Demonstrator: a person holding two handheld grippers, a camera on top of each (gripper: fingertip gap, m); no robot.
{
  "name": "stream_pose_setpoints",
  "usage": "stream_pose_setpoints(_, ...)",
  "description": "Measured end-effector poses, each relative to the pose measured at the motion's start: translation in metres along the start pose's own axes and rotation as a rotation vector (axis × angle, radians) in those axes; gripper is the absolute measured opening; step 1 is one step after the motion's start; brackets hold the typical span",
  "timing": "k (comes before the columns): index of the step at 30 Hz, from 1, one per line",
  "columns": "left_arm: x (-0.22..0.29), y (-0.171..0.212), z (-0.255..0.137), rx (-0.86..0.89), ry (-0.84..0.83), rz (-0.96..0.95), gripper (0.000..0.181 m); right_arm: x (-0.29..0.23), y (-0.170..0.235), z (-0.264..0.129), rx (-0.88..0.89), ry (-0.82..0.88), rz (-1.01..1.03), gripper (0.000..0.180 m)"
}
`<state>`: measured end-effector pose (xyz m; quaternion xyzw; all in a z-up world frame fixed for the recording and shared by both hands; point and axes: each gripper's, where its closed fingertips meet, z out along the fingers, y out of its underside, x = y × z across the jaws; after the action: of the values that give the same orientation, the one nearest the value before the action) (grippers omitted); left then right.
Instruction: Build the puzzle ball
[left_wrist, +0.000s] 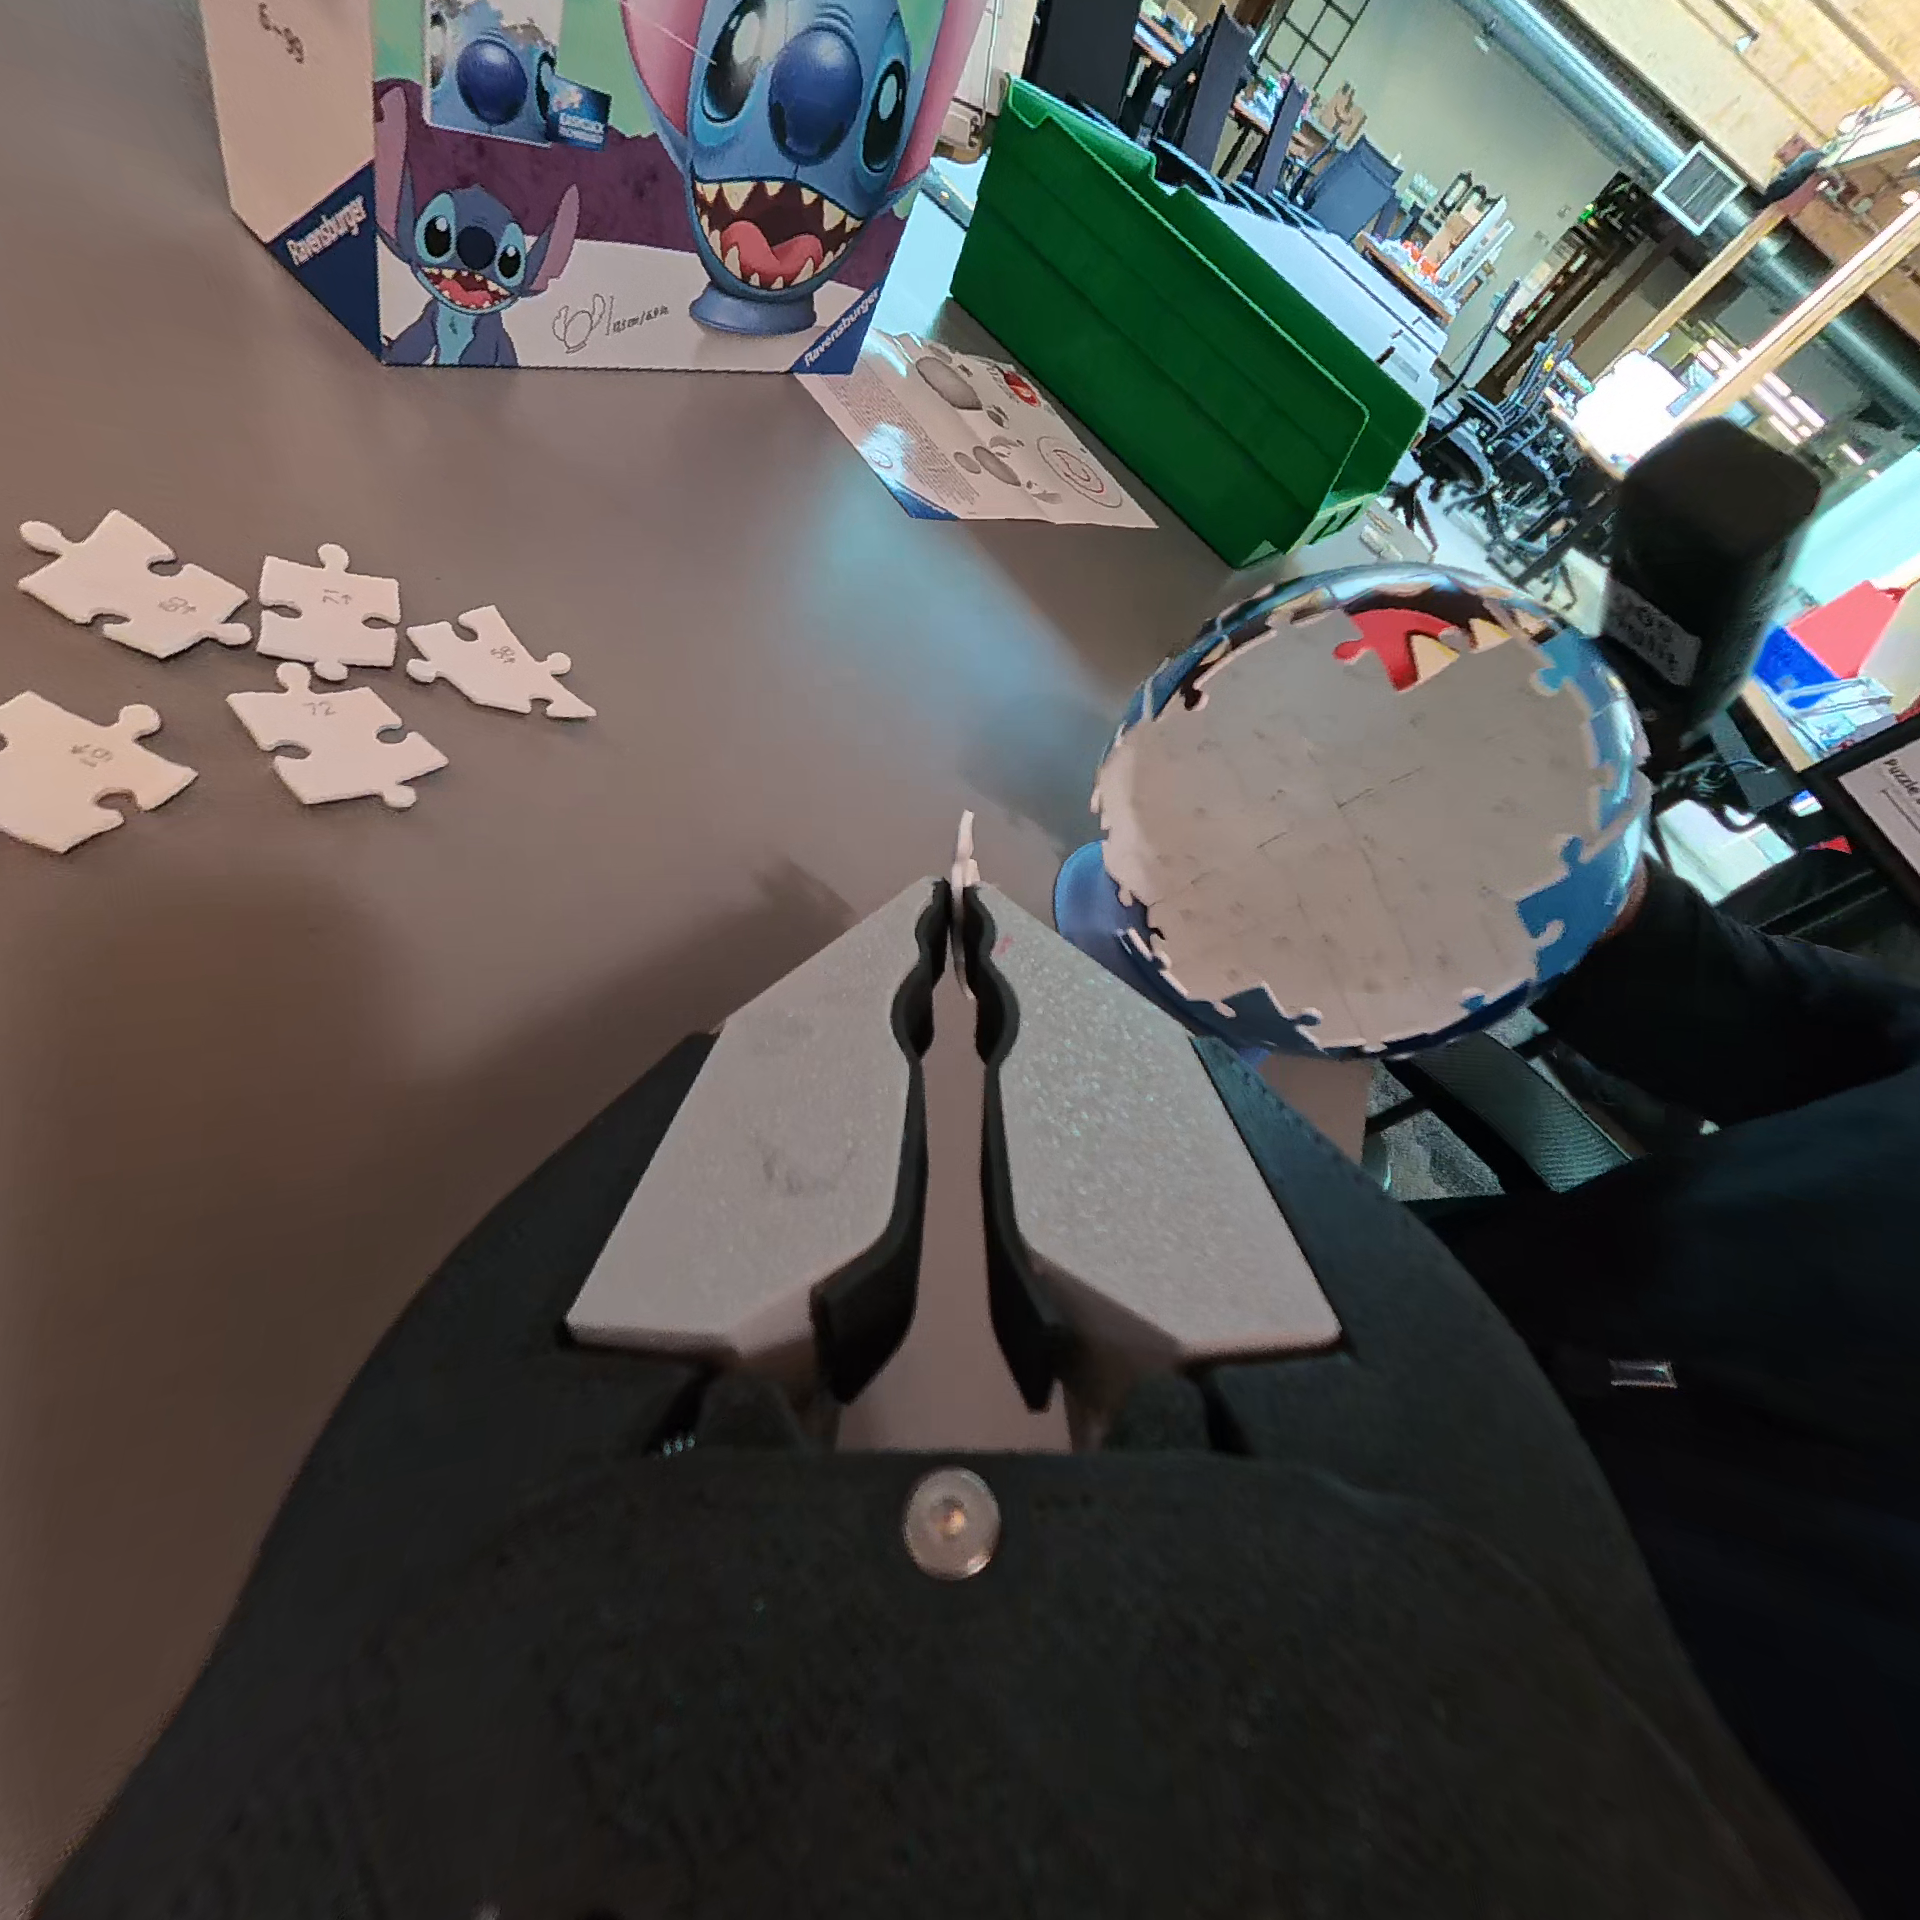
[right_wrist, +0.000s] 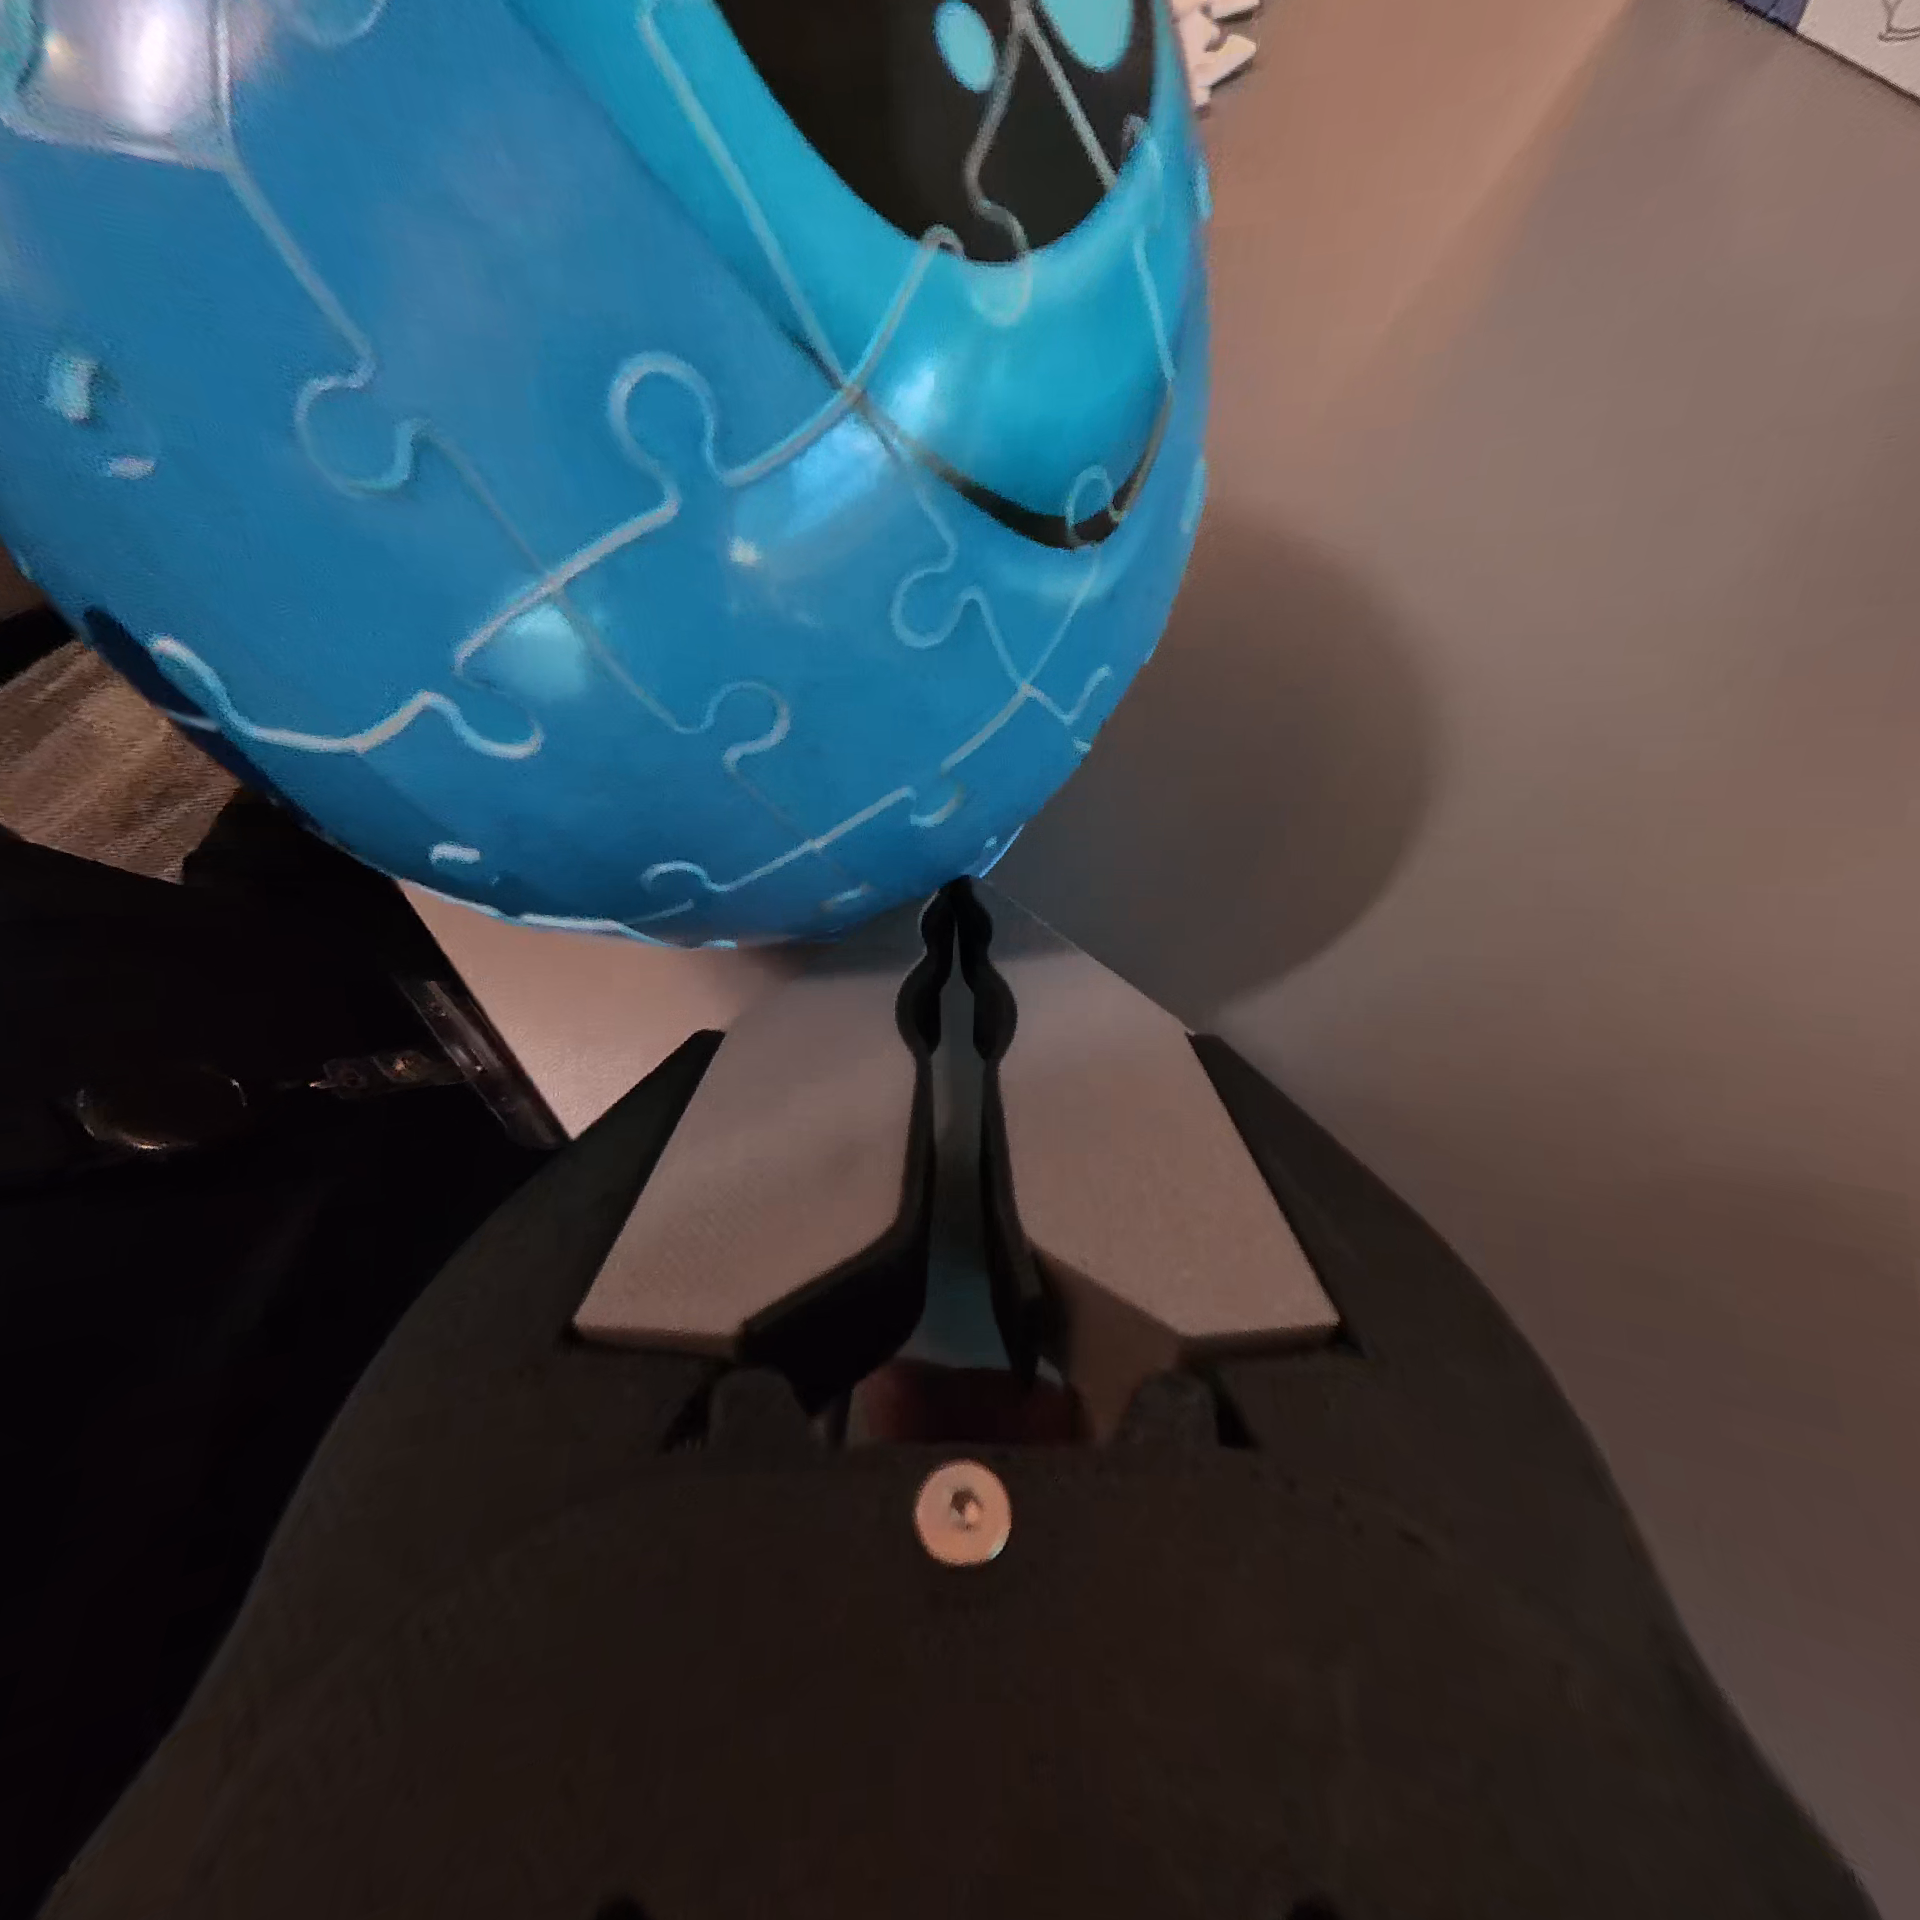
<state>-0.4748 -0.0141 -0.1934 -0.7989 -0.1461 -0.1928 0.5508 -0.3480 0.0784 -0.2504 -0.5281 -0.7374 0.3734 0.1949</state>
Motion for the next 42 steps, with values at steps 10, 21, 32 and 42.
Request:
stream_pose_setpoints(10, -0.005, 0.001, -0.01, 0.042, -0.024, -0.025, 0.0, 0.016, -0.015, 0.016, -0.051, -0.055, 0.005, 0.0)
stream_pose_setpoints(21, 0.0, 0.003, -0.031, 0.068, -0.025, -0.015, 0.0, -0.014, 0.004, -0.011, -0.032, -0.035, 0.133, 0.0)
stream_pose_setpoints(32, -0.001, 0.001, -0.027, 0.055, -0.03, -0.006, 0.0, -0.044, -0.003, 0.007, 0.034, -0.011, 0.209, 0.0)
stream_pose_setpoints(42, 0.003, 0.005, -0.026, 0.031, -0.013, -0.001, 0.0, -0.029, -0.006, 0.01, 0.029, 0.043, 0.172, 0.0)
